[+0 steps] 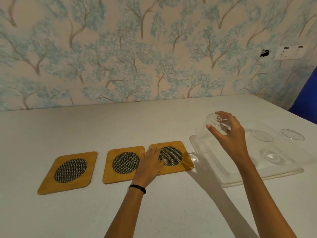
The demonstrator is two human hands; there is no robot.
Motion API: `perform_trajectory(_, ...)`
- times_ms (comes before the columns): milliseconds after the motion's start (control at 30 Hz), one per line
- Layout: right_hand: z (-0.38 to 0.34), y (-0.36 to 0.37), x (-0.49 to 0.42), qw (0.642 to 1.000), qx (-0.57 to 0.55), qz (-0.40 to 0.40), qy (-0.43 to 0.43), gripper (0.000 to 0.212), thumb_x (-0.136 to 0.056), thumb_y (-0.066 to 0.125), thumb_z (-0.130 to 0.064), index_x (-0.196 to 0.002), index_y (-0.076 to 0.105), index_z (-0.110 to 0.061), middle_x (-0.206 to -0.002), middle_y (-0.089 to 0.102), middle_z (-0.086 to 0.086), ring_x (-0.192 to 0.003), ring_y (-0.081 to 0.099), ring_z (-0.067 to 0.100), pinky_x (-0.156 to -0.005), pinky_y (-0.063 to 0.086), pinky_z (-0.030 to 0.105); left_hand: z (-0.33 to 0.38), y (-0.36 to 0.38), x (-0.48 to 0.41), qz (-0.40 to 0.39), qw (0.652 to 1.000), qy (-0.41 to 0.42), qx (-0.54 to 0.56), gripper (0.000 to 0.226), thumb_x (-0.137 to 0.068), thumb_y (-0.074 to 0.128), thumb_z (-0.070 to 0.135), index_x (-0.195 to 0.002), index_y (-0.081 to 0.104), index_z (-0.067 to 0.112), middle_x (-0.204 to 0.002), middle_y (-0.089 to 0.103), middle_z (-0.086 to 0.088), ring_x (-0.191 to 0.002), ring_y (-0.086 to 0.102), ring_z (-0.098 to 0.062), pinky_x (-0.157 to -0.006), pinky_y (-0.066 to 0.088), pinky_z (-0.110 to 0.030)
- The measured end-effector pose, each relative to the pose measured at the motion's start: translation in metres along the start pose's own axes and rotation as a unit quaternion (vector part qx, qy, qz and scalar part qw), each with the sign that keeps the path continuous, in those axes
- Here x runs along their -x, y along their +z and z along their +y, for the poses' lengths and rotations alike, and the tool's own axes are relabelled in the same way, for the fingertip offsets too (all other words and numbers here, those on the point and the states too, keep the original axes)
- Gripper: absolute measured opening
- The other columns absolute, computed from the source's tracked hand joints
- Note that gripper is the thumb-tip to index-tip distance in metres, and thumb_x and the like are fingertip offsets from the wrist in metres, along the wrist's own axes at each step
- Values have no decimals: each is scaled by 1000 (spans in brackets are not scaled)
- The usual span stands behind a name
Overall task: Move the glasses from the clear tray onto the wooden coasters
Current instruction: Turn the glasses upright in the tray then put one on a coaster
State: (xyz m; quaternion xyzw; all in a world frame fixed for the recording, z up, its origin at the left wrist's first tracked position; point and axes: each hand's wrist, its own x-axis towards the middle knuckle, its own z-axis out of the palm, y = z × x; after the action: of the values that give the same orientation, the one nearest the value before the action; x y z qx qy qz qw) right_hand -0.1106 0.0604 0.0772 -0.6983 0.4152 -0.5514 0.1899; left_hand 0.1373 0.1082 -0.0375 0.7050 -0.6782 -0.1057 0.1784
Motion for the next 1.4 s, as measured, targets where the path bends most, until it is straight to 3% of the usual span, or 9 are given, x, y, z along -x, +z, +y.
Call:
perform_trajectory(167,-9,30,2,999,-15,-38,11,44,-76,74,-27,-116,55,-23,-116,57,5,-103,57,13,-83,45,16,-2,1,2,-30,999,-9,-1,64,-94,41,47,-146,25,13,-159,19,-7,-147,11,-24,-119,8,-52)
perform_trajectory(433,-6,79,8,995,-26,-92,34,46,-75,74,-28,-117,55,-23,-117,54,4,-104,56,18,-88,51,34,-1,-3,2,-43,998,-32,-13,75,-89,46,55,-147,23,12,-160,14,-8,-148,7,-25,-118,6,-54)
perform_trajectory(700,1,112,13,990,-27,-127,58,47,-76,74,-28,-118,54,-23,-119,53,5,-105,55,19,-88,50,35,7,-6,5,-38,998,-41,-39,78,-88,48,56,-147,21,12,-158,21,-6,-147,13,-25,-118,9,-55)
perform_trajectory(1267,4,131,15,988,-18,-147,37,48,-77,73,-27,-121,54,-19,-124,51,4,-108,54,20,-90,48,32,16,-15,9,-62,995,-67,-29,80,-89,49,54,-149,17,12,-160,14,-7,-148,6,-26,-119,8,-54)
perform_trajectory(1400,7,128,16,986,-17,-162,30,49,-78,72,-28,-122,52,-20,-122,49,0,-109,51,18,-91,44,30,19,-20,11,-69,994,-69,-52,74,-90,49,52,-146,24,11,-159,18,-7,-147,11,-29,-119,12,-53)
